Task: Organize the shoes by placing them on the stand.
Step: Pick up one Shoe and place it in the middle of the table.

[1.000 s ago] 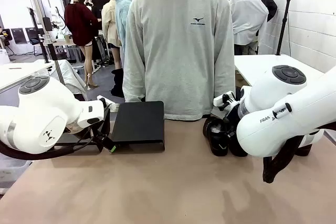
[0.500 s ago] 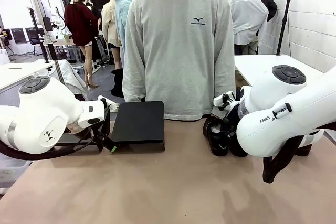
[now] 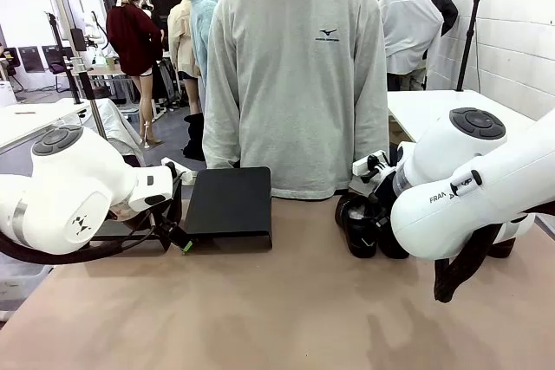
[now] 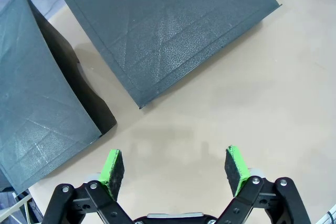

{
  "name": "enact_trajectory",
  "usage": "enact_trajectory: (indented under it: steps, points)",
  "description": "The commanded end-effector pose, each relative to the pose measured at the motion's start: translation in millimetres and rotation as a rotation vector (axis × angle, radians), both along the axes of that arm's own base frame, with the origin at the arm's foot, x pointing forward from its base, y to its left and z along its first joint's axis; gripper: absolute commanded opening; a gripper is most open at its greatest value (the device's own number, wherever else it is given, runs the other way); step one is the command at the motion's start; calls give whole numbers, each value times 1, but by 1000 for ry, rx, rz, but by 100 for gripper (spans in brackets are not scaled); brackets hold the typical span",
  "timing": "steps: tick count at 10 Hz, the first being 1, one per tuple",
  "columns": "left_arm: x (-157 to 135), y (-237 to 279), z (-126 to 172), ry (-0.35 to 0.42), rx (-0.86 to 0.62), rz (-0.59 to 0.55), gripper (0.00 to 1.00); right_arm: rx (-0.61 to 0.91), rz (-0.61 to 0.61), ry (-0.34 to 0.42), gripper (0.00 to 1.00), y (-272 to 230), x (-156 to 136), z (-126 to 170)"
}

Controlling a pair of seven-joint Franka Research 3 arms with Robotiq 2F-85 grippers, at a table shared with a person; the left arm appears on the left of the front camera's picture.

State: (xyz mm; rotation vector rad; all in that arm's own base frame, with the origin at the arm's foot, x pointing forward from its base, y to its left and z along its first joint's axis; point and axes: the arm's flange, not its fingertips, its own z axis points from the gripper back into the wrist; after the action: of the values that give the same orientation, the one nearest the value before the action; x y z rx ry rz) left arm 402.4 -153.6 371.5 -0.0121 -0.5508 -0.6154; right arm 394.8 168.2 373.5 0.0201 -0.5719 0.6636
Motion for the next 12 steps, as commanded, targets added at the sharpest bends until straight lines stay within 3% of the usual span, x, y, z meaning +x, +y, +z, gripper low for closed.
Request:
enact_trajectory:
  steps: [1,3,4,8,12]
  points:
    - [1,2,0,1,-3,5,100,0,0,0,100,0,0,0]
    - [0,0,0,0,0,0,100,0,0,0,100,0,0,0]
    - [0,0,1,-12,5,4,100,58,-27,-29,100,-21,-23,28]
    - [0,1,2,-9,37,6,100,275,7,-97,100,-85,-73,69]
    - [0,0,1,-21,19,-3,100,386,-9,-63,100,-137,-84,74]
